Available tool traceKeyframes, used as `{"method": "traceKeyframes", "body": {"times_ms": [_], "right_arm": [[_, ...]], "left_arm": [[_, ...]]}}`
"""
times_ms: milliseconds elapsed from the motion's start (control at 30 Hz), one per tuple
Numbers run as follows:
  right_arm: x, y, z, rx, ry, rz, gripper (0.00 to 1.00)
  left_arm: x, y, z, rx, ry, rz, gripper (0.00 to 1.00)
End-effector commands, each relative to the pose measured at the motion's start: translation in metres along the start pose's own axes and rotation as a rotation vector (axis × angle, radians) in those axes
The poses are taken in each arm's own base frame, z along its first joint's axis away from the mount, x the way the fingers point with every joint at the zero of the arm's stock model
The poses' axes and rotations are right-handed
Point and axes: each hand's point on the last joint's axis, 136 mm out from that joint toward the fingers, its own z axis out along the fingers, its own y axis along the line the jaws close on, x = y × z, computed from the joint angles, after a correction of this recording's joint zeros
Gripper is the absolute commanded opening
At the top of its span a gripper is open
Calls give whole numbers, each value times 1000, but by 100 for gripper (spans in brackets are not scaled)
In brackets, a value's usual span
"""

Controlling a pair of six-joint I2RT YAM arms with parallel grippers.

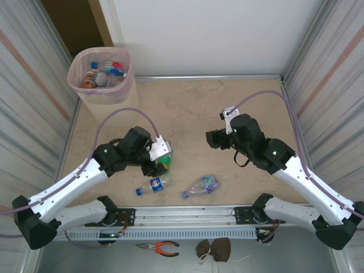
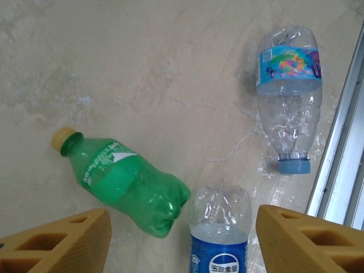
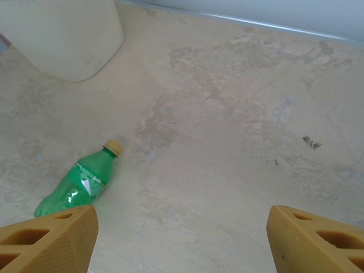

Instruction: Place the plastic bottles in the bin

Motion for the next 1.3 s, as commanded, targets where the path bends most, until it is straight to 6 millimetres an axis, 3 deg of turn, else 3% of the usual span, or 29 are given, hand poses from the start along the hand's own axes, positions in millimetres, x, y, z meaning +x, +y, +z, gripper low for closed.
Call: {"method": "traceKeyframes", "body": {"times_ms": [0,100,300,467,767,1067,1267], "right_arm": [[6,-7,-3,25,6,19,77],[7,-7,-1,26,13,19,77],[10,-6,3,23,20,16,77],[12,-6,5,23,25,18,77],[14,-6,8,24,33,13,77],[15,-7,9,25,37,13,78],[16,-5,9,18,40,17,77]], "left_arm": [[3,-1,0,-60,-18,-108,69],[12,-14,6,-37,0,-171,69],[49,-6,18,-208,64,-373,71],[79,-15,31,-251,117,-434,75],[102,-18,54,-281,190,-506,89],[110,-32,72,-210,213,-520,89],[118,-38,82,-190,232,-558,84]]}}
